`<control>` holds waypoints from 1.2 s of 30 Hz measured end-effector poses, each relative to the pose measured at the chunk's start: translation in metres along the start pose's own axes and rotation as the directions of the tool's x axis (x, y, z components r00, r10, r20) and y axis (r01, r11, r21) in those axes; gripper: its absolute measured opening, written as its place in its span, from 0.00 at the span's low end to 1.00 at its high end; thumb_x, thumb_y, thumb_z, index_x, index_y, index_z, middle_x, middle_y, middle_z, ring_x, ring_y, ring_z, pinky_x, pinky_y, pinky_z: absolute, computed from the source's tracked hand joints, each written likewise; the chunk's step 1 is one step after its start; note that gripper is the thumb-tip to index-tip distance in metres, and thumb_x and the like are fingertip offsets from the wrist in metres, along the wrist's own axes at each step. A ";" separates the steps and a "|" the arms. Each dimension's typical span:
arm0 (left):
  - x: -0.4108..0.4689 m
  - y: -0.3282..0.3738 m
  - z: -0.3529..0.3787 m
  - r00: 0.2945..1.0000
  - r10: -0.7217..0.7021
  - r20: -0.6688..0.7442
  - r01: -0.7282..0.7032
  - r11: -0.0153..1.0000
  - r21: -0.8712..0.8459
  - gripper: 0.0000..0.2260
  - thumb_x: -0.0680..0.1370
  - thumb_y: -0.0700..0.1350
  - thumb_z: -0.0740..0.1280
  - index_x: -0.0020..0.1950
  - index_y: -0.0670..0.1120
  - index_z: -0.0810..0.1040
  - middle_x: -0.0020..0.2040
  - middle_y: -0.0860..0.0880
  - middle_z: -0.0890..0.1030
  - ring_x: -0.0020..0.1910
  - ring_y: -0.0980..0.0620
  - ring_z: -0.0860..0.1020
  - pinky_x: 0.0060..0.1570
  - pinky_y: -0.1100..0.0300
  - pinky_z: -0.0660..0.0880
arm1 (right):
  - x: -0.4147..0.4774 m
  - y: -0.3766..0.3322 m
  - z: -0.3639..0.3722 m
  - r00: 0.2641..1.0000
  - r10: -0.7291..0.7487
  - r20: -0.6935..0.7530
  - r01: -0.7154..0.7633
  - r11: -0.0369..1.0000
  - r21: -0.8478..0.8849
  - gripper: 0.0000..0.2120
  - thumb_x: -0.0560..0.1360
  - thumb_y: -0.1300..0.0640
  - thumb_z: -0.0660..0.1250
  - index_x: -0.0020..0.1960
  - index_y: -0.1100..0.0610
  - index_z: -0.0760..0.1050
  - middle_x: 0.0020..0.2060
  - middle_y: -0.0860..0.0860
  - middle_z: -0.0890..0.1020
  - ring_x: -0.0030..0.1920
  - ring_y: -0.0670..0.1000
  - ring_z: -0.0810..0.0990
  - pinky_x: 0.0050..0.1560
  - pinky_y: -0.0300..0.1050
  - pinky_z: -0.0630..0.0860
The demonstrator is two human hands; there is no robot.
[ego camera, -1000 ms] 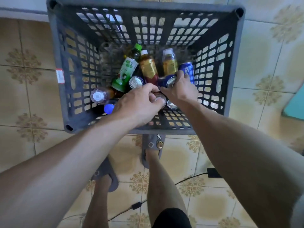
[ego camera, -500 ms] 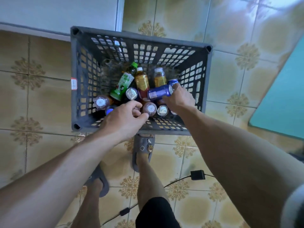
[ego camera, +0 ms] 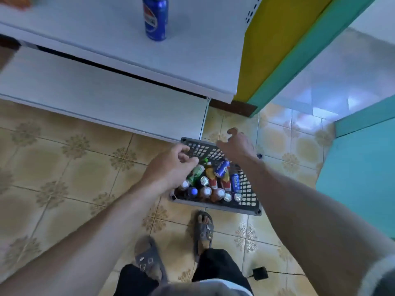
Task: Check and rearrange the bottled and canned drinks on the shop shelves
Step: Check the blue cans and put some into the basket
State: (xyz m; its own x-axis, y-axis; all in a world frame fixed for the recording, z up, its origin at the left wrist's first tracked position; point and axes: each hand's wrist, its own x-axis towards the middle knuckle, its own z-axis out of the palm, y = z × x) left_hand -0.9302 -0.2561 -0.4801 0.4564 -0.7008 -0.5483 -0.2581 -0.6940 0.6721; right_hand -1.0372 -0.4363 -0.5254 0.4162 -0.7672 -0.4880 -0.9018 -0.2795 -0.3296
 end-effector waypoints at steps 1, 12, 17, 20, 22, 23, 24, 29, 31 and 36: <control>-0.014 0.000 -0.022 1.000 0.008 -0.016 -0.008 1.000 0.009 0.21 0.81 0.58 0.64 0.72 0.54 0.70 0.53 0.61 0.76 0.52 0.55 0.76 0.54 0.57 0.73 | -0.012 -0.025 -0.009 1.000 -0.019 -0.018 0.019 1.000 0.022 0.27 0.78 0.49 0.66 0.75 0.53 0.65 0.62 0.55 0.78 0.56 0.56 0.78 0.52 0.48 0.74; -0.024 0.023 -0.191 0.983 0.095 -0.158 -0.077 0.990 0.116 0.22 0.81 0.59 0.63 0.73 0.53 0.68 0.65 0.55 0.76 0.59 0.52 0.77 0.59 0.54 0.75 | -0.007 -0.202 -0.084 0.975 -0.141 -0.172 0.167 0.975 0.148 0.31 0.77 0.45 0.67 0.76 0.53 0.64 0.70 0.54 0.75 0.67 0.57 0.75 0.62 0.51 0.73; 0.026 0.030 -0.247 0.981 0.069 -0.184 -0.041 0.988 0.152 0.23 0.81 0.59 0.63 0.73 0.53 0.68 0.66 0.55 0.76 0.60 0.52 0.77 0.57 0.57 0.73 | 0.059 -0.273 -0.096 0.965 -0.165 -0.205 0.217 0.939 0.267 0.38 0.75 0.43 0.72 0.78 0.55 0.60 0.73 0.55 0.71 0.69 0.58 0.74 0.64 0.51 0.72; 0.051 0.029 -0.275 0.985 0.050 -0.163 -0.022 0.986 0.167 0.22 0.81 0.59 0.63 0.73 0.53 0.69 0.66 0.55 0.76 0.59 0.53 0.77 0.54 0.59 0.72 | 0.098 -0.306 -0.094 0.973 -0.148 -0.174 0.200 0.920 0.337 0.42 0.71 0.45 0.76 0.77 0.57 0.59 0.71 0.58 0.70 0.68 0.61 0.73 0.62 0.53 0.73; 0.065 0.025 -0.292 0.986 0.041 -0.160 -0.014 0.986 0.166 0.21 0.81 0.59 0.62 0.73 0.54 0.68 0.66 0.56 0.75 0.60 0.53 0.76 0.54 0.59 0.70 | 0.122 -0.322 -0.091 0.978 -0.126 -0.168 0.179 0.920 0.348 0.45 0.69 0.47 0.78 0.77 0.58 0.58 0.70 0.59 0.70 0.68 0.62 0.72 0.63 0.57 0.75; 0.071 0.023 -0.299 0.987 0.035 -0.154 -0.011 0.987 0.158 0.21 0.81 0.59 0.62 0.73 0.54 0.68 0.66 0.57 0.75 0.61 0.54 0.76 0.54 0.59 0.70 | 0.132 -0.327 -0.089 0.981 -0.108 -0.163 0.159 0.927 0.339 0.46 0.69 0.48 0.78 0.78 0.58 0.56 0.70 0.58 0.69 0.68 0.62 0.71 0.64 0.58 0.74; 0.075 0.020 -0.305 0.989 0.029 -0.147 -0.007 0.989 0.149 0.21 0.81 0.59 0.62 0.73 0.54 0.68 0.65 0.57 0.75 0.60 0.54 0.76 0.55 0.59 0.71 | 0.141 -0.332 -0.087 0.985 -0.092 -0.149 0.138 0.932 0.335 0.47 0.70 0.50 0.78 0.78 0.57 0.54 0.71 0.58 0.68 0.69 0.62 0.70 0.65 0.58 0.74; 0.090 0.001 -0.331 0.995 0.021 -0.101 -0.006 0.989 0.146 0.20 0.81 0.59 0.63 0.72 0.56 0.69 0.60 0.60 0.75 0.58 0.56 0.76 0.57 0.58 0.73 | 0.155 -0.342 -0.077 0.970 0.016 -0.242 0.096 0.891 0.443 0.33 0.70 0.53 0.76 0.70 0.55 0.66 0.63 0.56 0.76 0.58 0.59 0.78 0.50 0.49 0.75; 0.093 -0.003 -0.342 0.996 0.039 -0.077 -0.029 0.992 0.124 0.20 0.81 0.58 0.63 0.72 0.56 0.69 0.60 0.60 0.75 0.58 0.56 0.76 0.57 0.58 0.73 | 0.139 -0.345 -0.077 0.965 0.017 -0.260 0.101 0.895 0.434 0.31 0.69 0.52 0.77 0.68 0.54 0.68 0.59 0.54 0.79 0.52 0.57 0.78 0.46 0.47 0.73; 0.080 -0.015 -0.360 0.987 0.156 0.048 -0.161 0.977 0.138 0.23 0.80 0.58 0.66 0.73 0.56 0.67 0.62 0.59 0.75 0.58 0.57 0.75 0.59 0.57 0.75 | 0.041 -0.358 -0.068 0.952 -0.060 -0.299 0.200 0.862 0.465 0.25 0.69 0.51 0.79 0.61 0.48 0.72 0.51 0.45 0.81 0.52 0.53 0.79 0.49 0.50 0.77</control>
State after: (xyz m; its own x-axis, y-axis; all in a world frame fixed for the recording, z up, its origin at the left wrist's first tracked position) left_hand -0.5833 -0.2422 -0.3555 0.3690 -0.8077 -0.4598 -0.4433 -0.5878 0.6768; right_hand -0.7053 -0.4064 -0.3726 0.4152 -0.8868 -0.2032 -0.6400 -0.1260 -0.7579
